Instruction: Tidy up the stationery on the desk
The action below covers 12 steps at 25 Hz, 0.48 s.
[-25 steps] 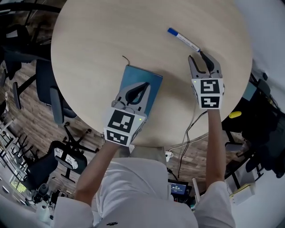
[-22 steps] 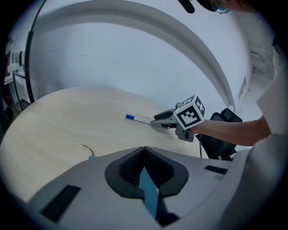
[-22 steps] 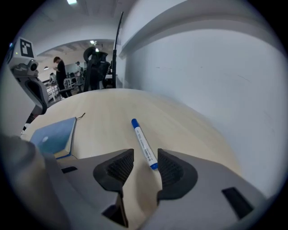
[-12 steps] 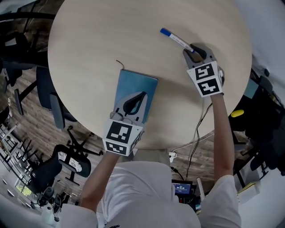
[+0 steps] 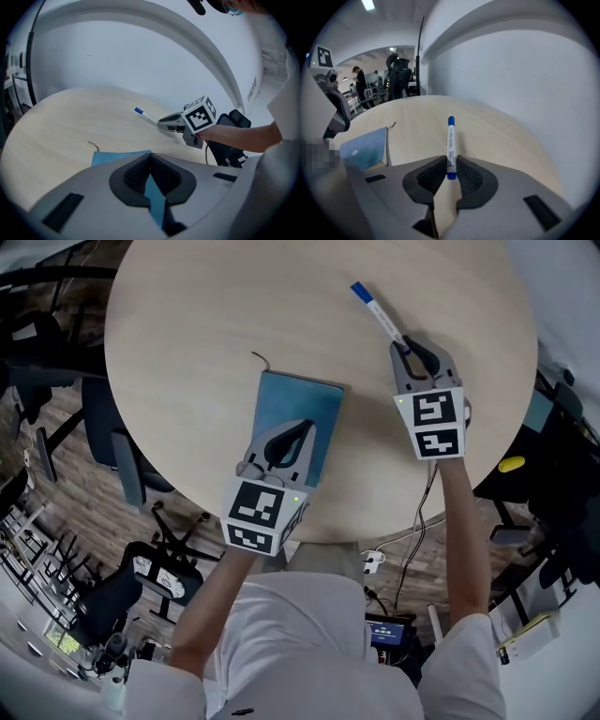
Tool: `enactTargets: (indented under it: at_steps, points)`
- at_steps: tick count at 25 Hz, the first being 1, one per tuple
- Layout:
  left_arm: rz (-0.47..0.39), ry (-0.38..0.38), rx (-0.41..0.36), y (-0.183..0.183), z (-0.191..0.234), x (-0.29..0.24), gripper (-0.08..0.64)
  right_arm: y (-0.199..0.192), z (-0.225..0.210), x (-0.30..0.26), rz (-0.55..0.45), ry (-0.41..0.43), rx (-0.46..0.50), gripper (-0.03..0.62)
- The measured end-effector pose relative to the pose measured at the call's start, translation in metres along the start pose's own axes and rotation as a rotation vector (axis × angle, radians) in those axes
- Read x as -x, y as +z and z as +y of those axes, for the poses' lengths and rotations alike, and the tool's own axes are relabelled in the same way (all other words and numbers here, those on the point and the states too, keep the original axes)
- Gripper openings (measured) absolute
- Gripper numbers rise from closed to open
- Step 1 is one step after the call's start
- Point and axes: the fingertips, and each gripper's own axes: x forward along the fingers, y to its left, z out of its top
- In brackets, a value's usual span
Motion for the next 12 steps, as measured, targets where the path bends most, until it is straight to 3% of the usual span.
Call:
enactTargets:
  at_steps: [12]
  points:
    - [-0.024,-0.024,-0.034,-0.024,0.000,0.048,0.020,-0.029,0.068,0.085,-0.024,-0.108,-0.353,0.092]
